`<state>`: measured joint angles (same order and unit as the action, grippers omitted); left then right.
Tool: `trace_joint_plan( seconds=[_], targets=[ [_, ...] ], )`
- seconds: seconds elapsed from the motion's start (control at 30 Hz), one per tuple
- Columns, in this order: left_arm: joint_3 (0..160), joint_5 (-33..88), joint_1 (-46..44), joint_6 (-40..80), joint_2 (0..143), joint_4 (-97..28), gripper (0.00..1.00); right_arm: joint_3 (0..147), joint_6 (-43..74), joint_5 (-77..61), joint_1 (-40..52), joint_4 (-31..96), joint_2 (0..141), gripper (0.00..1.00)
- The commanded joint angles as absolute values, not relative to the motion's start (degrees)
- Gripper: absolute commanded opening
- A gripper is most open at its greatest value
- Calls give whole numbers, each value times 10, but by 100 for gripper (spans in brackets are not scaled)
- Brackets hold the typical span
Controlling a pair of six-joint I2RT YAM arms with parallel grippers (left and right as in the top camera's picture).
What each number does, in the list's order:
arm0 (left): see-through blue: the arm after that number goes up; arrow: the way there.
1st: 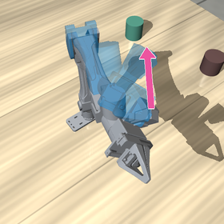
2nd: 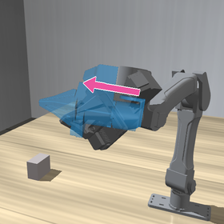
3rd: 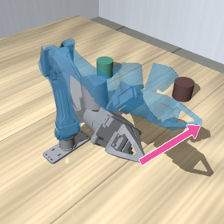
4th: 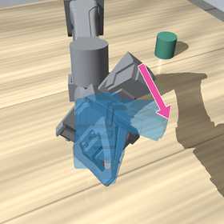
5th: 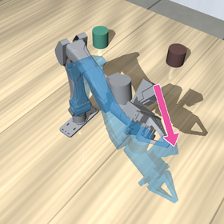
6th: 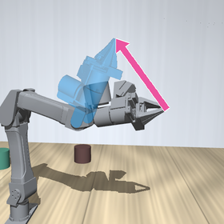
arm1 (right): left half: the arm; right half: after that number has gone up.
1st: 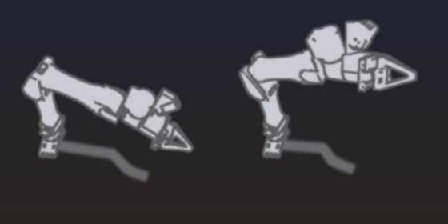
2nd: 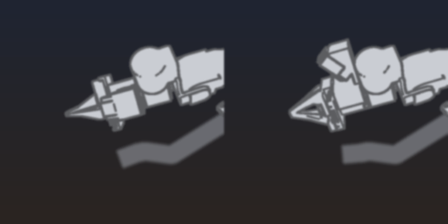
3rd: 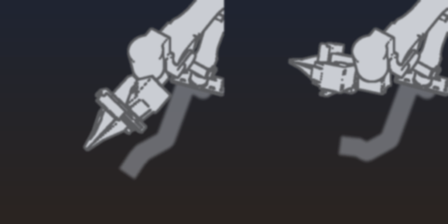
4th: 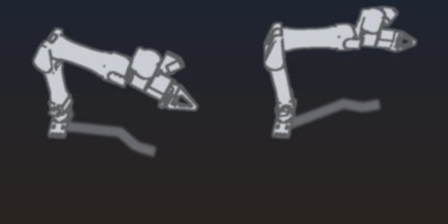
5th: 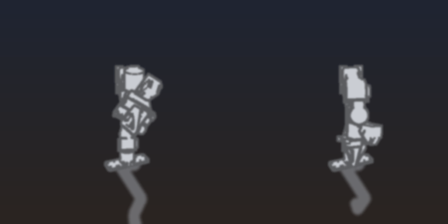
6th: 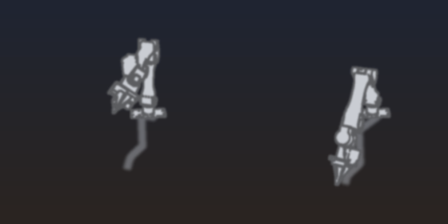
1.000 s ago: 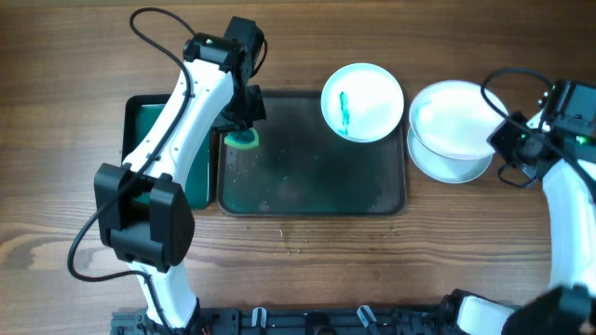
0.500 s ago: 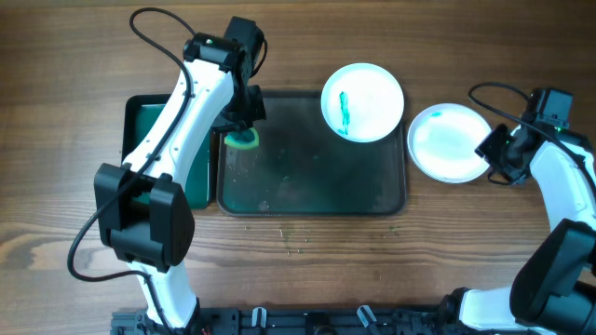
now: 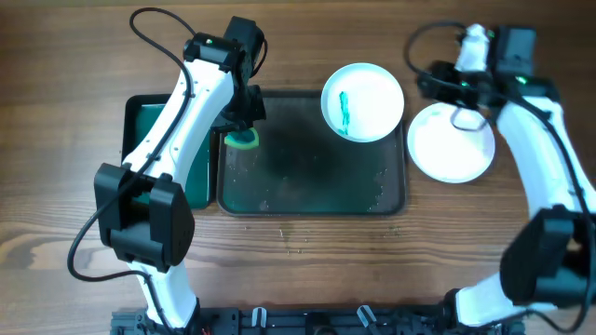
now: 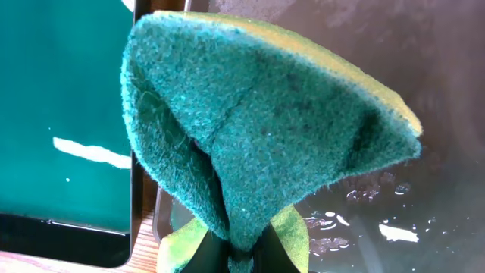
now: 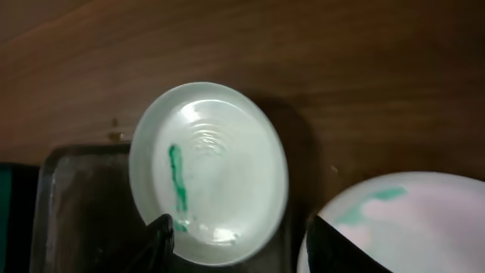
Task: Clean dirty plates on tray and stack at the side
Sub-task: 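Release the plate and move the right gripper back to the last tray plate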
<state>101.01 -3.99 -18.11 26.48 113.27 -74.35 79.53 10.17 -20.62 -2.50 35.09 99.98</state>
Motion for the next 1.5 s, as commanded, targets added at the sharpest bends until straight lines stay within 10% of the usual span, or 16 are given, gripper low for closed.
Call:
trace_joint_plan(
  seconds=[0.0, 0.3, 0.63, 1.47],
  targets=[
    [1020, -34, -183, 274, 1128, -742, 4, 853, 76, -189, -3, 355, 1095, 53],
    [1020, -35, -183, 275, 1128, -742, 4, 891, 61, -129, 13, 326, 1217, 40],
    [1020, -35, -182, 274, 1128, -742, 4, 890, 60, -120, 13, 358, 1223, 4],
    [1020, 11, -183, 292, 1128, -738, 4, 784, 196, -256, 182, 449, 1188, 4]
  ],
)
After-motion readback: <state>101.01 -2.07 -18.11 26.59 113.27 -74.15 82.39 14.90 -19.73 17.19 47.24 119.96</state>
